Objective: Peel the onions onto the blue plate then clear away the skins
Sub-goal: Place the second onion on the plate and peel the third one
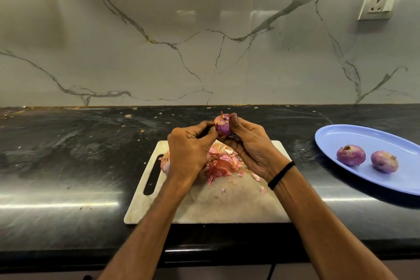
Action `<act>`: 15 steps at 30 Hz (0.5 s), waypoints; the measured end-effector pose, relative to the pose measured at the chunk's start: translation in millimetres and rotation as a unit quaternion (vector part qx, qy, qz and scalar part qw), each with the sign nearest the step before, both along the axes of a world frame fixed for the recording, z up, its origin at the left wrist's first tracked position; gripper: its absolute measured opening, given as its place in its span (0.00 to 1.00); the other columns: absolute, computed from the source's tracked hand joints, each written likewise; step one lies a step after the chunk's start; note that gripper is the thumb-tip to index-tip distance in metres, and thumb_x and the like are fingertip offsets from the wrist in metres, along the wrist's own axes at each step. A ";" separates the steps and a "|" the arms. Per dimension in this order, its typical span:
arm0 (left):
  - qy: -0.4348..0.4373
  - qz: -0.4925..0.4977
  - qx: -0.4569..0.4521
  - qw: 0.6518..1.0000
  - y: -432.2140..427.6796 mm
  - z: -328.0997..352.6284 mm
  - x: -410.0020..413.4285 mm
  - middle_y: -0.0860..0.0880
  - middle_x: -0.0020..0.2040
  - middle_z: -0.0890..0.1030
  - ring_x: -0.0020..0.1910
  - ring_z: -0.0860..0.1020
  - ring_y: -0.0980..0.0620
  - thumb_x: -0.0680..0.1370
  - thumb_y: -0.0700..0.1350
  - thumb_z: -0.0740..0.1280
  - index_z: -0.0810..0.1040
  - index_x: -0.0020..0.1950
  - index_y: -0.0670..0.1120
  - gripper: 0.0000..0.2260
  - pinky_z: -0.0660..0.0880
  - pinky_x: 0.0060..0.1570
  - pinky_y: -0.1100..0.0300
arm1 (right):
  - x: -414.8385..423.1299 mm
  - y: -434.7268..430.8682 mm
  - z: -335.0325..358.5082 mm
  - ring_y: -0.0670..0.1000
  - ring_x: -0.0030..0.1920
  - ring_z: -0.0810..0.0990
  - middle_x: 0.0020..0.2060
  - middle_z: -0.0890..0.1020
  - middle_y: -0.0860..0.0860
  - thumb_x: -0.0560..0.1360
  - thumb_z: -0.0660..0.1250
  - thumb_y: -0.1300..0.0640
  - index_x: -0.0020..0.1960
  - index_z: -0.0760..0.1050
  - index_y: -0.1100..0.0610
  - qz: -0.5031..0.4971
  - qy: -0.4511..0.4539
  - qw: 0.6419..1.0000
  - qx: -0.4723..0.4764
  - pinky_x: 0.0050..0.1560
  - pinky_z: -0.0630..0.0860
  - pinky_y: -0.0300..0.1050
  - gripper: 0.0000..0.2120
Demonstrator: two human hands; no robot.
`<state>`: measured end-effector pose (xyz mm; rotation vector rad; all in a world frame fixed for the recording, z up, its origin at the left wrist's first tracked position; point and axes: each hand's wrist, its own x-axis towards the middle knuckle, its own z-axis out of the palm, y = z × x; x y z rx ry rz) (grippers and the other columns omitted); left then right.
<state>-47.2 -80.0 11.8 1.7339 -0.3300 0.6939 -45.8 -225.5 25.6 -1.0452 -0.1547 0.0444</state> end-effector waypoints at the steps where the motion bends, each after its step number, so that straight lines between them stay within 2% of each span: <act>1: -0.006 0.001 0.010 1.000 -0.2 0.1 -0.9 0.61 0.42 0.81 0.38 0.80 0.70 0.73 0.41 0.75 0.81 0.57 0.46 0.13 0.77 0.41 0.74 | -0.2 0.1 0.2 0.58 0.54 0.84 0.57 0.82 0.65 0.77 0.65 0.53 0.64 0.75 0.69 0.001 0.002 1.000 -0.001 0.51 0.83 0.46 0.22; 4: -0.021 0.001 0.036 0.999 1.2 0.0 -2.0 0.60 0.40 0.81 0.38 0.81 0.68 0.72 0.43 0.76 0.81 0.54 0.50 0.13 0.77 0.41 0.74 | -2.2 0.4 -0.1 0.58 0.53 0.84 0.55 0.83 0.64 0.80 0.62 0.54 0.63 0.76 0.69 0.009 0.010 1.000 -0.003 0.49 0.83 0.46 0.20; 8: -0.032 0.011 0.047 0.998 5.8 1.1 -0.1 0.61 0.37 0.82 0.38 0.83 0.62 0.72 0.45 0.76 0.84 0.49 0.49 0.08 0.79 0.39 0.71 | -6.2 -0.2 2.8 0.57 0.49 0.85 0.51 0.84 0.63 0.77 0.63 0.53 0.60 0.77 0.68 0.034 0.009 0.999 -0.004 0.48 0.83 0.46 0.20; 12: 0.011 0.002 -0.044 0.999 7.0 4.7 2.1 0.53 0.37 0.86 0.37 0.84 0.57 0.73 0.43 0.76 0.86 0.47 0.47 0.04 0.81 0.39 0.63 | -6.6 1.7 2.9 0.59 0.51 0.84 0.54 0.83 0.65 0.76 0.65 0.54 0.59 0.77 0.69 0.053 0.016 0.998 0.021 0.52 0.83 0.50 0.20; 15: 0.070 0.029 -0.124 0.989 8.3 6.1 6.6 0.53 0.36 0.86 0.36 0.84 0.57 0.74 0.44 0.76 0.87 0.45 0.46 0.03 0.81 0.39 0.63 | -5.5 2.2 2.4 0.59 0.52 0.84 0.54 0.83 0.65 0.76 0.65 0.54 0.58 0.76 0.70 0.045 0.030 0.998 0.040 0.54 0.82 0.52 0.20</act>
